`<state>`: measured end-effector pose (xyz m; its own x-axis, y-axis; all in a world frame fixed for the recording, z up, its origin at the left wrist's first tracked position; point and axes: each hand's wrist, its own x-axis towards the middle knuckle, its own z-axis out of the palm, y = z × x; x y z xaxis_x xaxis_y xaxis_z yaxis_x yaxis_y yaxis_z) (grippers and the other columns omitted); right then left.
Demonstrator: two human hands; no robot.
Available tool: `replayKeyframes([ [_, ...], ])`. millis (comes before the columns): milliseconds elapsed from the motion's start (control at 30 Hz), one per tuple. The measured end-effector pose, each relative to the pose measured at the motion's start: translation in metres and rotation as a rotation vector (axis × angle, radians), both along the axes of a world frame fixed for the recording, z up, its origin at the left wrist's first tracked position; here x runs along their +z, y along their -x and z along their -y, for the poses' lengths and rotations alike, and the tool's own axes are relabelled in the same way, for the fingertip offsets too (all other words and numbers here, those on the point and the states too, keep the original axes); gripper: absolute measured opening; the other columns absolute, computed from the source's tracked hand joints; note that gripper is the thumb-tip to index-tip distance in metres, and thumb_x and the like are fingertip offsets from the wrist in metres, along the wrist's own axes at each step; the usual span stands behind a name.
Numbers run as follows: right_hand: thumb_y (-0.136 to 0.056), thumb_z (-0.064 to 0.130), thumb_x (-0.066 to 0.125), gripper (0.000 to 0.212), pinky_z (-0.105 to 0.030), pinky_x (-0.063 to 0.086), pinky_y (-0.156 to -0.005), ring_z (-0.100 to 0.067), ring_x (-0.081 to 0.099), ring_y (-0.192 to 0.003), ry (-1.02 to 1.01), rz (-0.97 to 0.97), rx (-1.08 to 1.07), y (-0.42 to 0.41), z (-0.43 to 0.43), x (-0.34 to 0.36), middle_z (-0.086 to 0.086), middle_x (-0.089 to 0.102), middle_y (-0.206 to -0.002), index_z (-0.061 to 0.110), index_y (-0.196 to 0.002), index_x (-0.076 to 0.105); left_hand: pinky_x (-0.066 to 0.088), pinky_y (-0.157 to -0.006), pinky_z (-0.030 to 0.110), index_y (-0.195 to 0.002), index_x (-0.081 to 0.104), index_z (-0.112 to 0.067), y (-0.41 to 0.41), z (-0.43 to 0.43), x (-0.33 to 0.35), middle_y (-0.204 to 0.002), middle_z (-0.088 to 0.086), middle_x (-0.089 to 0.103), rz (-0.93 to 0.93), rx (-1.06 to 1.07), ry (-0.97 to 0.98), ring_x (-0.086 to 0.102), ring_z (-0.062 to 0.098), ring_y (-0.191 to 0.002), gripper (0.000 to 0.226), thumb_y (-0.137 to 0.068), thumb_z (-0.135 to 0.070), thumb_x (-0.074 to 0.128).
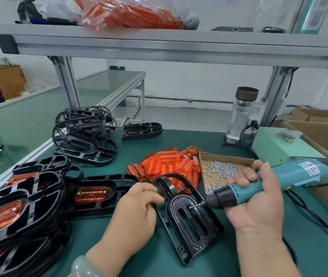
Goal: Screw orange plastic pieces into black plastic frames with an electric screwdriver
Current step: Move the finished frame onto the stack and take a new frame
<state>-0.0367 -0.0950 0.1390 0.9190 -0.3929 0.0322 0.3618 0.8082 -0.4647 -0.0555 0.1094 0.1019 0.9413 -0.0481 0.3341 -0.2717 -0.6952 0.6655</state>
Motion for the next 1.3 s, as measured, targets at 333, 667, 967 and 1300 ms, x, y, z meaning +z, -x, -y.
replayKeyframes([
  [333, -0.076, 0.031, 0.062, 0.015, -0.017, 0.042, -0.054, -0.003, 0.042, -0.045, -0.014, -0.009, 0.009, -0.001, -0.002, 0.001, 0.012, 0.045, -0.057, 0.024, -0.085, 0.054, 0.047, -0.059, 0.01, -0.133, 0.047, -0.033, 0.004, 0.024, 0.006, -0.119, -0.007, 0.058, -0.322, 0.172, 0.818, 0.064, 0.005, -0.093, 0.07, -0.078, 0.004, 0.069],
  [667, -0.082, 0.032, 0.059, 0.011, -0.017, 0.043, -0.054, -0.002, 0.042, -0.046, -0.084, 0.014, 0.035, 0.001, 0.008, 0.003, 0.013, 0.042, -0.058, 0.024, -0.083, 0.051, 0.051, -0.081, 0.015, -0.094, 0.067, -0.037, 0.013, 0.011, 0.074, -0.092, -0.019, 0.071, 0.034, -0.147, 0.438, 0.067, 0.002, -0.087, 0.041, -0.075, -0.001, 0.072],
  [967, -0.081, 0.032, 0.059, 0.012, -0.016, 0.042, -0.054, -0.002, 0.043, -0.045, -0.15, 0.012, -0.058, 0.0, 0.021, 0.004, 0.013, 0.044, -0.057, 0.023, -0.079, 0.052, 0.039, -0.093, 0.014, -0.101, 0.06, -0.03, 0.03, 0.024, 0.058, -0.106, -0.02, 0.055, 0.366, -0.374, -0.137, 0.053, 0.0, -0.104, 0.039, -0.071, -0.007, 0.069],
  [1300, -0.096, 0.024, 0.053, 0.022, -0.017, 0.039, -0.054, -0.004, 0.041, -0.046, -0.101, -0.095, -0.196, -0.003, 0.035, 0.001, 0.013, 0.044, -0.056, 0.024, -0.076, 0.046, 0.037, -0.095, 0.015, -0.115, 0.052, -0.035, 0.027, 0.03, 0.025, -0.112, -0.019, 0.049, 0.281, -0.443, -0.141, 0.047, 0.001, -0.109, 0.052, -0.074, -0.009, 0.071],
])
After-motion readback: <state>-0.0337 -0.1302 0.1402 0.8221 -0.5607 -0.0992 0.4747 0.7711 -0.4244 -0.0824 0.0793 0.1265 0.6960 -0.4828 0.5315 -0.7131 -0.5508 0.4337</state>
